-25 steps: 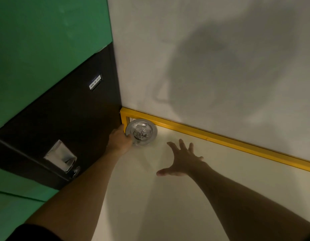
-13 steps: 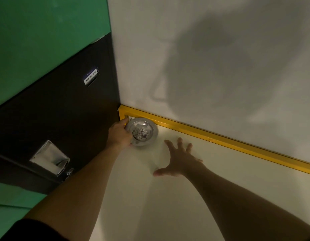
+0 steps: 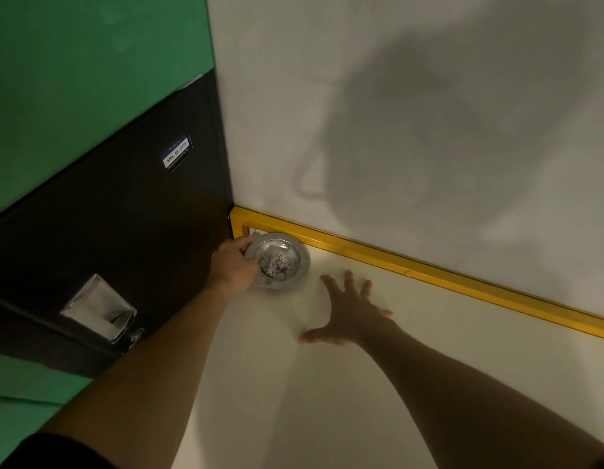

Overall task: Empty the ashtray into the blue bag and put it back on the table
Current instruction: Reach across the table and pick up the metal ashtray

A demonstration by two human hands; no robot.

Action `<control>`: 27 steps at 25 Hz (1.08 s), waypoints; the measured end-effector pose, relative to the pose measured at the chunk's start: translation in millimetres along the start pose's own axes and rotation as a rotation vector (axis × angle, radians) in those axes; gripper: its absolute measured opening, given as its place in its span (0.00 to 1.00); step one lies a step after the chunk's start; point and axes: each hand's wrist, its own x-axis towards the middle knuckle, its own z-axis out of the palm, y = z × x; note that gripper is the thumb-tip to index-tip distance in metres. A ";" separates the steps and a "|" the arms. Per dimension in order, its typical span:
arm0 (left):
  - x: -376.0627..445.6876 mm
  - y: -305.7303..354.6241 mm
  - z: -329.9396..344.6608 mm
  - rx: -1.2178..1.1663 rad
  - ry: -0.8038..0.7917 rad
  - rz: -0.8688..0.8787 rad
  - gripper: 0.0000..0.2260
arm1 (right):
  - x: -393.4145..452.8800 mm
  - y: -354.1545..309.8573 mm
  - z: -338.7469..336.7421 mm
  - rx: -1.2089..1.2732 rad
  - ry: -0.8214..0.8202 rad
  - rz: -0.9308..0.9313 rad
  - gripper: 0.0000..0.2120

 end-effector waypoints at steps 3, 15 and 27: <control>-6.9 1.9 -1.8 -0.017 -0.025 0.000 0.22 | -6.3 4.2 0.6 0.021 0.030 -0.029 0.59; -65.8 50.2 5.7 -0.130 -0.099 0.075 0.20 | -58.7 21.5 -31.2 0.820 0.318 0.106 0.22; -150.8 123.6 29.6 -0.209 -0.184 0.174 0.21 | -141.0 77.9 -52.9 1.441 0.359 0.300 0.07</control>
